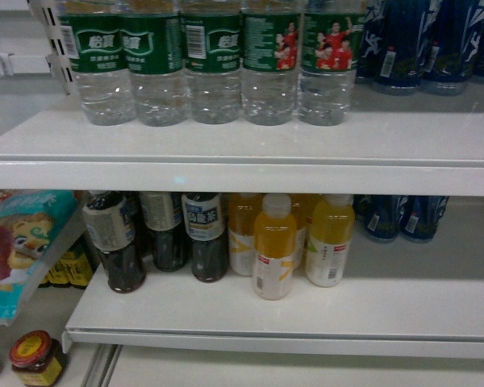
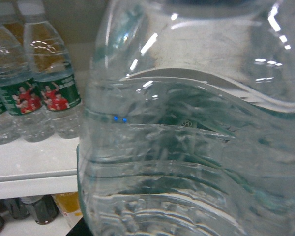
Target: Move water from second to third shelf
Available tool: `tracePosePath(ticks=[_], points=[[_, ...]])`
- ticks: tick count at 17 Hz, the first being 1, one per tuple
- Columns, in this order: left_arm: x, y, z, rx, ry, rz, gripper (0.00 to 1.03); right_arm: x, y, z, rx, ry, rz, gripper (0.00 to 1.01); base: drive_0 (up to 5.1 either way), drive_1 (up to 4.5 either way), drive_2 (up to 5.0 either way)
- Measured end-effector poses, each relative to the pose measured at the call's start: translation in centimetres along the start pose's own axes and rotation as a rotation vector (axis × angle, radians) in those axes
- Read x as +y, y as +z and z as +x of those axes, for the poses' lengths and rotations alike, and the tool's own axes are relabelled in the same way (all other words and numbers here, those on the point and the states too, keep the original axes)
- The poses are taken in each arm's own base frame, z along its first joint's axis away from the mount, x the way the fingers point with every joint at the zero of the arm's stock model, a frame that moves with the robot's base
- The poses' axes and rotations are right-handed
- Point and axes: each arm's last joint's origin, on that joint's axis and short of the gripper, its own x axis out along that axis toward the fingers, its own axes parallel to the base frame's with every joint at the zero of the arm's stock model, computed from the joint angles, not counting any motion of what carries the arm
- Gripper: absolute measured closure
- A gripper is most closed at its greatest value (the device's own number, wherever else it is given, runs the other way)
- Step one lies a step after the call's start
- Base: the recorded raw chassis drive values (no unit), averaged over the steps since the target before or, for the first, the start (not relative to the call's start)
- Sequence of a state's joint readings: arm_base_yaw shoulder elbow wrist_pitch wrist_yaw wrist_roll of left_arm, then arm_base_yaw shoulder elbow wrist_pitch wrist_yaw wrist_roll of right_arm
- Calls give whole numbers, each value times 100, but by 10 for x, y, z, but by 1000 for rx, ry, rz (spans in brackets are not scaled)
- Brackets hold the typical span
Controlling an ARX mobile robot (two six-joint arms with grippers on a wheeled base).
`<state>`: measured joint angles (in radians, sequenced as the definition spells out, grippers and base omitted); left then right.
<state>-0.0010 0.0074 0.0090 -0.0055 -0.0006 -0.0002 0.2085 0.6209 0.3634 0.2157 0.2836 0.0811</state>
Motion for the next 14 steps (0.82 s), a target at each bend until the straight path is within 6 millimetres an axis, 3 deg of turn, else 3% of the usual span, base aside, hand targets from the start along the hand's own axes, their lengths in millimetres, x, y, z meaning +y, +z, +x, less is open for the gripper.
tracePosePath(ticks=[11, 14], points=[[0, 0, 0, -1, 0, 0, 5, 0, 0, 0, -3, 2, 1, 59, -494, 251, 251], [0, 0, 0, 0, 4, 0, 5, 1, 0, 0, -4, 17, 2, 59, 0, 0, 0]])
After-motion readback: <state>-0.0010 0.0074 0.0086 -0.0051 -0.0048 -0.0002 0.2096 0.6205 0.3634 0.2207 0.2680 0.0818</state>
